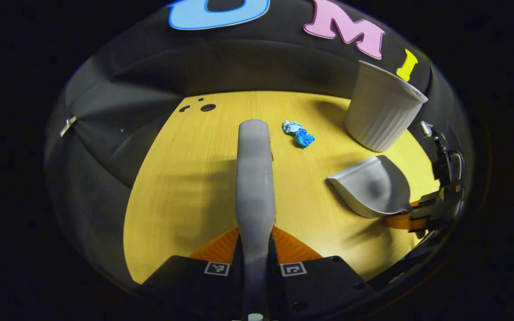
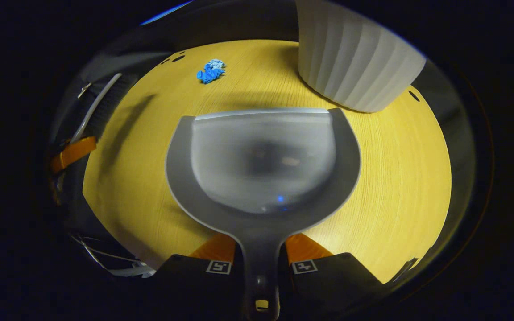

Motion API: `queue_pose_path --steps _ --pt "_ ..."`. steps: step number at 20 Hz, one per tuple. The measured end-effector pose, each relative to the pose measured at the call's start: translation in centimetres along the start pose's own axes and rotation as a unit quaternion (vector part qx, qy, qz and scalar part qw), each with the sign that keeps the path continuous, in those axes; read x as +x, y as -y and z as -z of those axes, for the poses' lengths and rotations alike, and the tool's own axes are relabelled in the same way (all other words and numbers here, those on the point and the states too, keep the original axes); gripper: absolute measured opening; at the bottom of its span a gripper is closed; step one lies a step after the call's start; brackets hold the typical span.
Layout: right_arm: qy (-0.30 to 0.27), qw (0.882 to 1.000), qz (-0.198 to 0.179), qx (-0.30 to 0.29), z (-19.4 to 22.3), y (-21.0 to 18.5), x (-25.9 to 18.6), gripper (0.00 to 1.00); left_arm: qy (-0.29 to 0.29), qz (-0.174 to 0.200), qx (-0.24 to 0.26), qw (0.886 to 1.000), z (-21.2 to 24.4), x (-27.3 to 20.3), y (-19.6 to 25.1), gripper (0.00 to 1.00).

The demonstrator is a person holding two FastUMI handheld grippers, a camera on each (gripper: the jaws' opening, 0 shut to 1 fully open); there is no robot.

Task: Pick up the small broom and dustpan from the desktop, sweep the trash into the dustpan with the broom, and then empty the trash into the garbage bin.

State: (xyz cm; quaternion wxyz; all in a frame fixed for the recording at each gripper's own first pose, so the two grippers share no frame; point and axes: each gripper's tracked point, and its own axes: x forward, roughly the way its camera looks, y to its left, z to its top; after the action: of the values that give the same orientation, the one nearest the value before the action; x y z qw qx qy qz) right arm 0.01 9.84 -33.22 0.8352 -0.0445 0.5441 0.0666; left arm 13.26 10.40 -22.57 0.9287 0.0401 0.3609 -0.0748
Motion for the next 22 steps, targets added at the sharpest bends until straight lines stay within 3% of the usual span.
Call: queue_pose_path --steps 4,6,11,18,22 --pt "0.005 0.999 -0.011 -0.035 -0.1 0.8 -1.4 0.34 -0.018 -0.006 0.021 1.0 -4.2 4.3 -1.7 0.27" --pt "0.007 0.998 -0.012 -0.06 -0.1 1.1 -1.8 0.34 -0.027 -0.013 0.049 0.998 -6.2 6.5 -2.2 0.3" --pt "0.012 0.995 -0.034 -0.093 -0.4 0.5 -2.5 0.34 -0.044 0.001 0.123 0.991 -11.0 12.1 -0.5 0.27" --pt "0.019 0.995 -0.027 -0.092 -1.0 2.4 -2.9 0.34 -0.042 0.015 0.295 0.954 -15.3 17.3 2.5 0.3" --pt "0.018 0.996 -0.017 -0.091 -1.0 3.4 -2.5 0.34 -0.043 0.062 0.345 0.936 -15.4 17.9 5.0 0.3"
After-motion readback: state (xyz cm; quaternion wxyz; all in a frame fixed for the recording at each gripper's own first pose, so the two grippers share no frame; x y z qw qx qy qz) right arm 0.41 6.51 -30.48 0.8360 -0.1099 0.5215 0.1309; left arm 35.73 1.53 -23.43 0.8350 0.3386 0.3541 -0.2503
